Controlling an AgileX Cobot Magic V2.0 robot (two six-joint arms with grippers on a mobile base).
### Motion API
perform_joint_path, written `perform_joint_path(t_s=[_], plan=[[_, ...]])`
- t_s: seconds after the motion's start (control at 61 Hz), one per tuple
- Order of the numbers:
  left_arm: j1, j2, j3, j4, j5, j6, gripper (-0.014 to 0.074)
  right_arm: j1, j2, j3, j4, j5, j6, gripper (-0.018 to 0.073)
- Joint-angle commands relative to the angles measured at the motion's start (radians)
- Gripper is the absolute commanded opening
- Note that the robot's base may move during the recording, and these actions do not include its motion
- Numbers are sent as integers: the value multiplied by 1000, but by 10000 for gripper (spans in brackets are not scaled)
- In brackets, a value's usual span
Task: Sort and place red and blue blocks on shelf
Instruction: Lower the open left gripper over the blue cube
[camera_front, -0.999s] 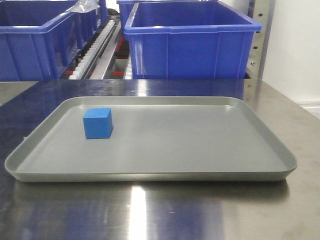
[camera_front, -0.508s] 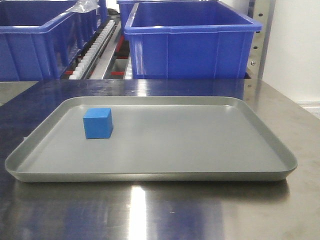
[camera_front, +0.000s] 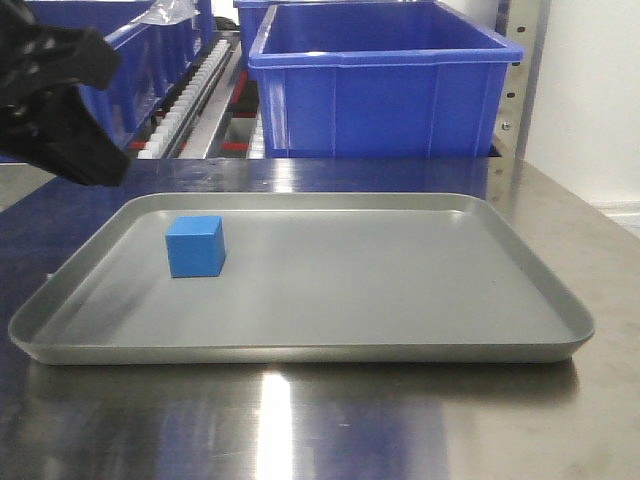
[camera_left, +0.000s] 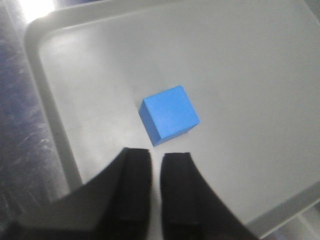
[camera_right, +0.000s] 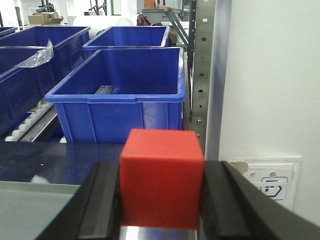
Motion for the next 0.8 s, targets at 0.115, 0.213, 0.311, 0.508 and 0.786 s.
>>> perform_joint_path(t_s=[0.115,0.213,0.311,0.508,0.786], plan=[[-29,83,-161,4,76,-124,590,-6,8,-27,-6,-82,-8,57],[-43,139,-233,42,113,-224,618,-6,8,-27,-6,-82,-8,57],[-65,198,-314,100,170,-382,618,-6,8,-27,-6,-82,-8,57],[-109,300,-458,269,326,-709,618,-6,8,-27,-6,-82,-8,57],[-156,394,-585,497,481,-933,618,-6,8,-27,-6,-82,-8,57]])
